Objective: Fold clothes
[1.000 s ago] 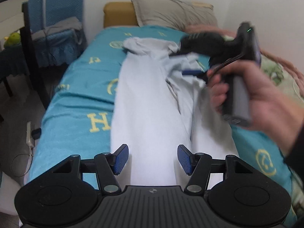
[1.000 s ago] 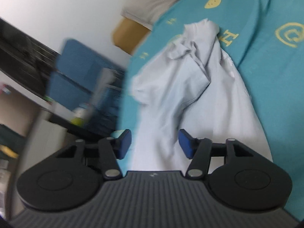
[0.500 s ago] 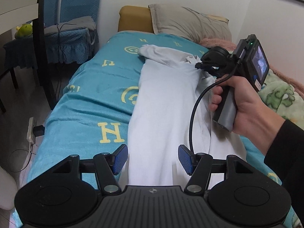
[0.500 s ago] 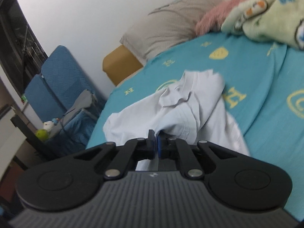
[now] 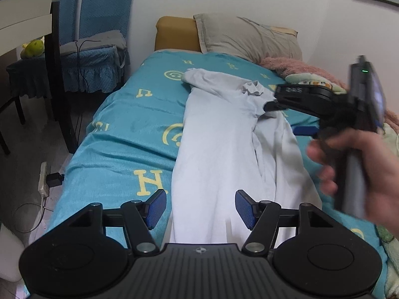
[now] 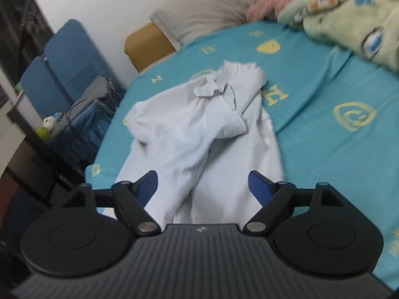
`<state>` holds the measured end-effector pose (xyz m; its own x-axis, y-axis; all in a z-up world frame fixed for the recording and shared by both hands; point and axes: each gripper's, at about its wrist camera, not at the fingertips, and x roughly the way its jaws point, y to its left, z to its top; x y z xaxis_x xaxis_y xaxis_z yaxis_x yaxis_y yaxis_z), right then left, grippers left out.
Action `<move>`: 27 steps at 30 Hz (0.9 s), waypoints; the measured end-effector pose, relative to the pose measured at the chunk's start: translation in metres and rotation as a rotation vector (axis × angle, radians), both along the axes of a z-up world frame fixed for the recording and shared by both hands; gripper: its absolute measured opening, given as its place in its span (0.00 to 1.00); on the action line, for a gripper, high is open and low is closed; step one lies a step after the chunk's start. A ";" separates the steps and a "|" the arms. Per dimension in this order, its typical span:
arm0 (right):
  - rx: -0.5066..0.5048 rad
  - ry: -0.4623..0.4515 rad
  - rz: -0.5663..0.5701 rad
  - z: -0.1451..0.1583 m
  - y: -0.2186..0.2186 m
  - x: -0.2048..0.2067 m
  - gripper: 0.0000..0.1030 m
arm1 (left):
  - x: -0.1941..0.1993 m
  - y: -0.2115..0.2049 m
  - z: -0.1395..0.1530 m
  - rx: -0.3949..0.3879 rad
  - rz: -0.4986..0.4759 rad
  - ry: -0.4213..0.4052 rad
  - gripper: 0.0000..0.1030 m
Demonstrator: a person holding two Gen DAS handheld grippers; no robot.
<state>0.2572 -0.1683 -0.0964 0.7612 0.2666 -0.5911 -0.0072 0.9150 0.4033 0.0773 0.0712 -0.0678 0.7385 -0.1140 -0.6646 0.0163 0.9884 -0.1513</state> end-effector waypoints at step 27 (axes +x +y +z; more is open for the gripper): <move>-0.125 -0.059 0.131 0.062 -0.007 -0.254 0.78 | -0.094 0.011 0.034 0.035 -0.008 0.043 0.87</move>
